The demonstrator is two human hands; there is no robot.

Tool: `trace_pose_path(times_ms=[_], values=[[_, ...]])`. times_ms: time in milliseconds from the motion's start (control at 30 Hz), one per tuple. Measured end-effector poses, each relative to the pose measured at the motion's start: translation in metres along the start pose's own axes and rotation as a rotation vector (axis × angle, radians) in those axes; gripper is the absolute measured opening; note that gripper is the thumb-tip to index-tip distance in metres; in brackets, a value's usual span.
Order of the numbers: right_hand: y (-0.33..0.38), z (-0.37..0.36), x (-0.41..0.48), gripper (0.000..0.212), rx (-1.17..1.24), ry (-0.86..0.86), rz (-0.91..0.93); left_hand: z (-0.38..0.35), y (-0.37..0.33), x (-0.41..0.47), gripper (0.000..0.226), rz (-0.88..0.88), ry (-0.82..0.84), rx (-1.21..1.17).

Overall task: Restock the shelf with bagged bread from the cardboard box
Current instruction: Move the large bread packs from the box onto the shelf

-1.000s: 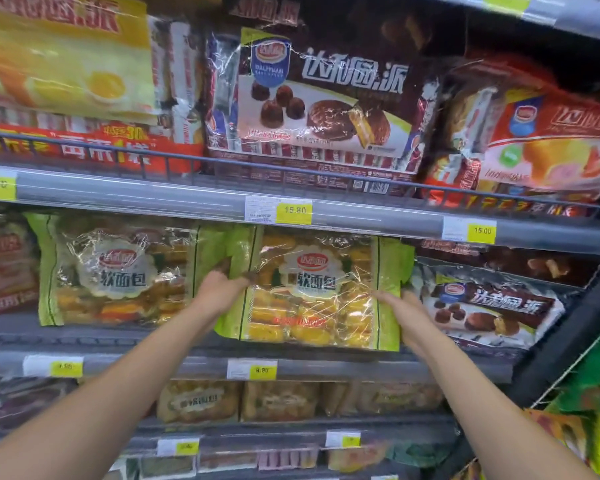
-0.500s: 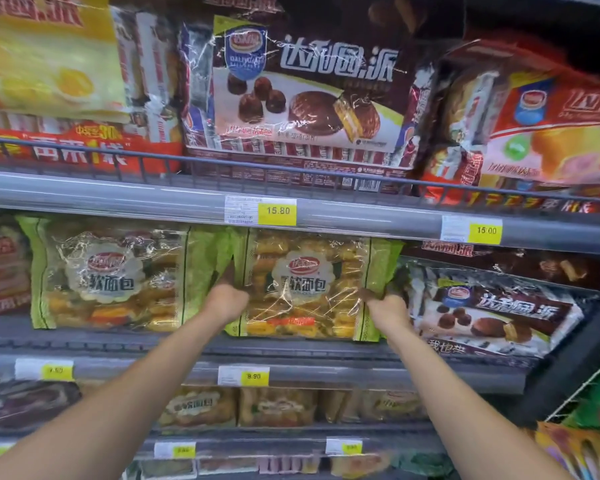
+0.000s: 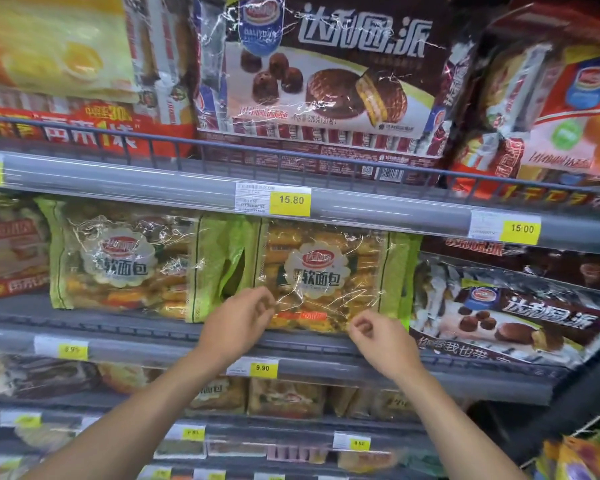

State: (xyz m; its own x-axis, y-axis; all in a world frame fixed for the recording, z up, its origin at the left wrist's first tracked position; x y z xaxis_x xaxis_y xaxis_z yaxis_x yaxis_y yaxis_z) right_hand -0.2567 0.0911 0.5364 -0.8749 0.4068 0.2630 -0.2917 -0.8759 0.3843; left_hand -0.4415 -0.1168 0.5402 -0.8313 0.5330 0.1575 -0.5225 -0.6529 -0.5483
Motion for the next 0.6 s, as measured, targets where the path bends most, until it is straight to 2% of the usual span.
trace_pose_path(times_ms=[33,100,233,367,500,600], values=[[0.000,-0.001,0.003,0.010,0.002,0.035,-0.006,-0.004,0.000,0.002,0.009,0.004,0.092,0.060],[-0.001,-0.002,0.009,0.014,0.013,0.059,-0.015,-0.010,0.001,0.006,0.014,0.014,0.188,0.164],[-0.011,-0.005,0.020,0.018,0.063,0.126,-0.036,-0.014,0.000,0.015,0.018,0.042,0.205,0.222],[-0.017,-0.007,0.032,0.018,0.093,0.168,-0.042,-0.018,-0.002,0.025,0.022,0.056,0.229,0.182],[-0.025,-0.012,0.046,0.026,0.094,0.197,-0.060,-0.025,-0.001,0.039,0.032,0.094,0.244,0.163],[-0.032,-0.017,0.055,0.028,0.095,0.208,-0.076,-0.027,-0.002,0.047,0.030,0.090,0.255,0.129]])
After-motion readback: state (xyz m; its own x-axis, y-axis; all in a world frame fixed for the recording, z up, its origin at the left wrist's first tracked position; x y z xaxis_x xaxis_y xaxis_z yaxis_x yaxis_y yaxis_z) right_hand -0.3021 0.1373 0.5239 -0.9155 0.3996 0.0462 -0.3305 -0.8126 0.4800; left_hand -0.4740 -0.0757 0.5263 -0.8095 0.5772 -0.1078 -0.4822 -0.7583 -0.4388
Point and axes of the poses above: each hand's wrist, its own x-axis towards the middle knuckle, its own z-axis out of the back of the hand, y = z × x, the point moved 2 cm from there along x, towards the middle knuckle, and after that the axes turned 15 degrees about z, right-handed, at the moved point
